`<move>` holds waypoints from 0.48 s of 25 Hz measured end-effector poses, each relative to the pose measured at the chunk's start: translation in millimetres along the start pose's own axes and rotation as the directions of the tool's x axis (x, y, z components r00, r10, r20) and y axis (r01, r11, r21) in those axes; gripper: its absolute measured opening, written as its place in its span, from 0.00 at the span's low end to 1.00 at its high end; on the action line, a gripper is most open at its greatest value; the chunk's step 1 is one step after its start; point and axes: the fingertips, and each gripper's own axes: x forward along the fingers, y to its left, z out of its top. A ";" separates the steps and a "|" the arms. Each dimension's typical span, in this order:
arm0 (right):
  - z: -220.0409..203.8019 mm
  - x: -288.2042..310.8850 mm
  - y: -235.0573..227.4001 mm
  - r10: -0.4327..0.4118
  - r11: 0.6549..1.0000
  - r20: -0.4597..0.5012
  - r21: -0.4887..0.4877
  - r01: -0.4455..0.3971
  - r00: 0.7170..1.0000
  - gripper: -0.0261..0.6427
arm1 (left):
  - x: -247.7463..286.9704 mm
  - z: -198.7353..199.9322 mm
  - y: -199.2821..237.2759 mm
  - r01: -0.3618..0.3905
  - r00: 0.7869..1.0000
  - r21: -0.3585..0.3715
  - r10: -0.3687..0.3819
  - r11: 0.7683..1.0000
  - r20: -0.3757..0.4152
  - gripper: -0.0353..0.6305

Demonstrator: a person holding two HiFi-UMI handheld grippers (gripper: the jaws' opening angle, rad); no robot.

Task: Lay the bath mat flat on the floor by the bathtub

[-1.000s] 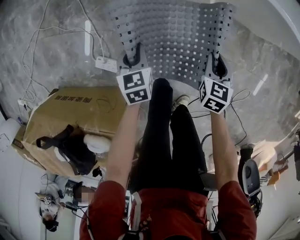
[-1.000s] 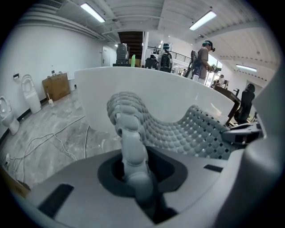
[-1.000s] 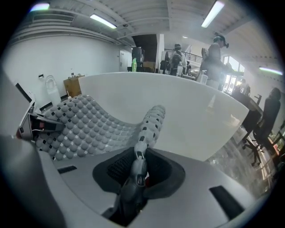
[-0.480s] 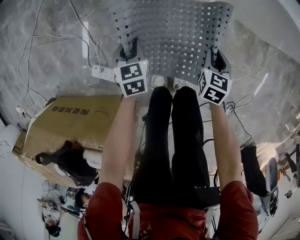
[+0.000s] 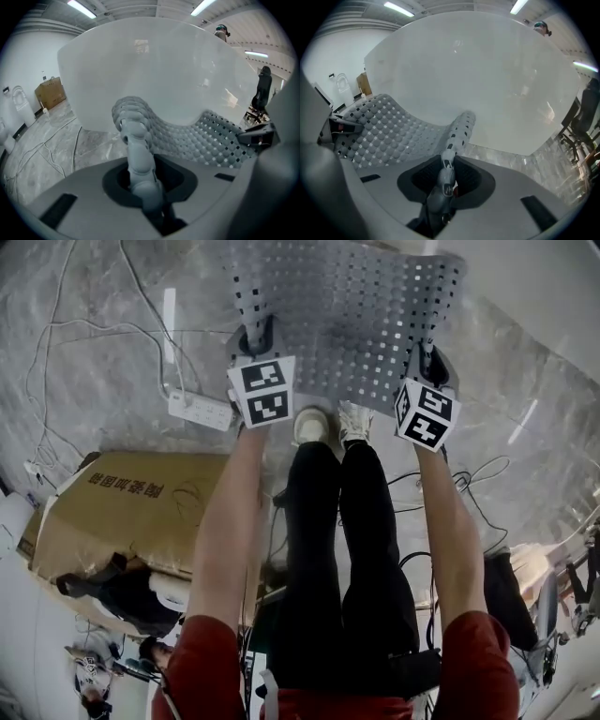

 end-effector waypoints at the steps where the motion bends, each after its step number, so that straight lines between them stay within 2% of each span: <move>1: -3.9 7.8 -0.6 0.000 1.000 -0.004 -0.001 0.000 1.000 0.18 | 8.3 -4.5 0.5 -0.001 1.000 -0.009 0.001 1.000 -0.007 0.16; 3: -11.4 22.7 -0.8 -0.004 1.000 -0.005 -0.014 0.003 1.000 0.18 | 23.9 -14.7 1.5 -0.006 1.000 -0.010 0.006 1.000 -0.022 0.16; 7: -27.6 46.6 2.2 -0.012 0.999 -0.006 -0.049 0.012 1.000 0.18 | 51.1 -31.5 2.5 -0.011 0.999 0.040 0.013 0.999 -0.036 0.16; 12: -44.9 72.1 4.9 -0.023 0.999 -0.013 -0.033 0.023 1.000 0.18 | 80.9 -43.7 6.4 -0.018 0.999 0.076 0.021 0.997 -0.039 0.16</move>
